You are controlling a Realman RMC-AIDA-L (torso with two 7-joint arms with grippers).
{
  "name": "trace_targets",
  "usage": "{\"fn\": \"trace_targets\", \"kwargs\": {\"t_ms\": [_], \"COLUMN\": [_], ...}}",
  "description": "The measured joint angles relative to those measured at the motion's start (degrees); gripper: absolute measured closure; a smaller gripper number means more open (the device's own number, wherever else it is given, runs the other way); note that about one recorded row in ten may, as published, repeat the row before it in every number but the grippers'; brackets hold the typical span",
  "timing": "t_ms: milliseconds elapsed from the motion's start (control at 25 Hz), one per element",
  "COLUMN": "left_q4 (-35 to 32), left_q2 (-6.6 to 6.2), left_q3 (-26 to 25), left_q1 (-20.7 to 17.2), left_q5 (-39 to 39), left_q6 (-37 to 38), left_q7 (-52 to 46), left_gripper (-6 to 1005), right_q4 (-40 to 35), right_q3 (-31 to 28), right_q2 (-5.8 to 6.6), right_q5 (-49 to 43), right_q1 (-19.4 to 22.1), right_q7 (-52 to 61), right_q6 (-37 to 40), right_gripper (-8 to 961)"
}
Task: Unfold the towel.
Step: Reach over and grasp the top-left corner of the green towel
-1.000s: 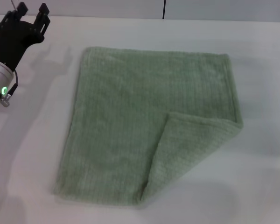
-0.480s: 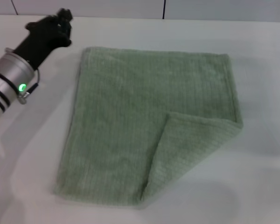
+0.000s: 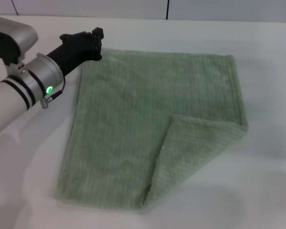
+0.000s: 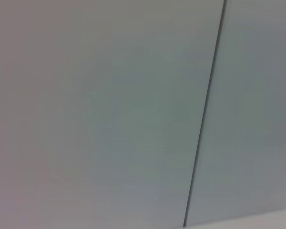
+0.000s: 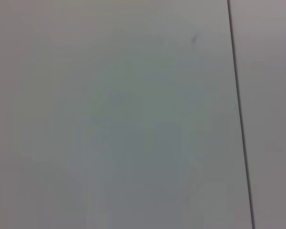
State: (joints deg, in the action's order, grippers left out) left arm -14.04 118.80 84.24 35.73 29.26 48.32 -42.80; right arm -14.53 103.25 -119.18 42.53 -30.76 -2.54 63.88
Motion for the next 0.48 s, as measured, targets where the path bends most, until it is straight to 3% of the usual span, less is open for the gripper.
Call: {"fn": "trace_targets", "kwargs": {"t_ms": [480], "left_q4": [-0.19], "left_q2": [0.3], "left_q3": [1.98], "left_q1": [2.78], "left_q5": [0.0], "left_q6": [-11.03], "left_q7": [-1.57], "left_gripper": [997], "right_q4": [-0.01], "right_q3": [0.4], "right_q2": [-0.01], "right_q5": [0.0], "right_q1": [-0.14], "right_q7": [0.0], "right_q6": [-0.21], "right_gripper": [306]}}
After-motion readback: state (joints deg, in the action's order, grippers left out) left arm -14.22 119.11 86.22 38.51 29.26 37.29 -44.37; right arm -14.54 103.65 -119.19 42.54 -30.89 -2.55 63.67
